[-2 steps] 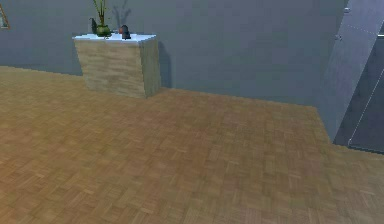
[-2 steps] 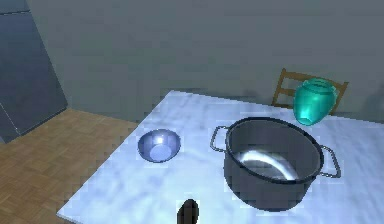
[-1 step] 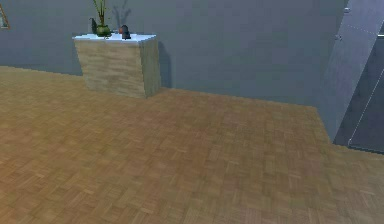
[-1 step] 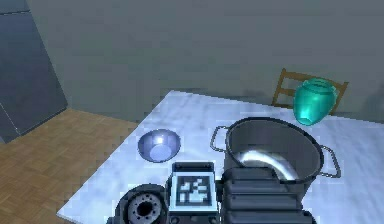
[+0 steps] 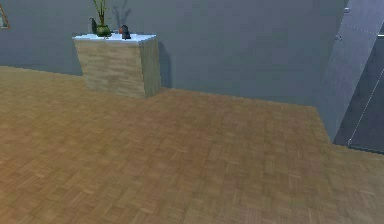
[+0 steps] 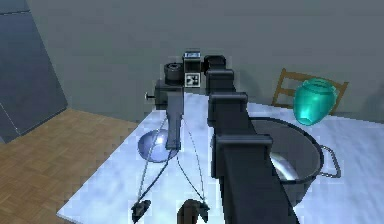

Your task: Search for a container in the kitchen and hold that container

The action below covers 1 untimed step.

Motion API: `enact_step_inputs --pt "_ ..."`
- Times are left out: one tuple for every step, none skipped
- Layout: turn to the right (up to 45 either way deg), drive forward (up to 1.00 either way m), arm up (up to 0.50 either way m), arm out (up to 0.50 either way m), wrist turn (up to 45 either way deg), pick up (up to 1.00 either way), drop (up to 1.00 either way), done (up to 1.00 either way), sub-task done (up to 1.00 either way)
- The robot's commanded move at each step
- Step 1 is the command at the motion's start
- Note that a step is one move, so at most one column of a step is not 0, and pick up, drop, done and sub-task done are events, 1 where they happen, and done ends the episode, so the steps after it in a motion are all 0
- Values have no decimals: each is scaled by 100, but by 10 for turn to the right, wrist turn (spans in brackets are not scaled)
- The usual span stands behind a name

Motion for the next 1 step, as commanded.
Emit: enact_step_inputs --pt "0 0 0 0 450 0 0 0 0"
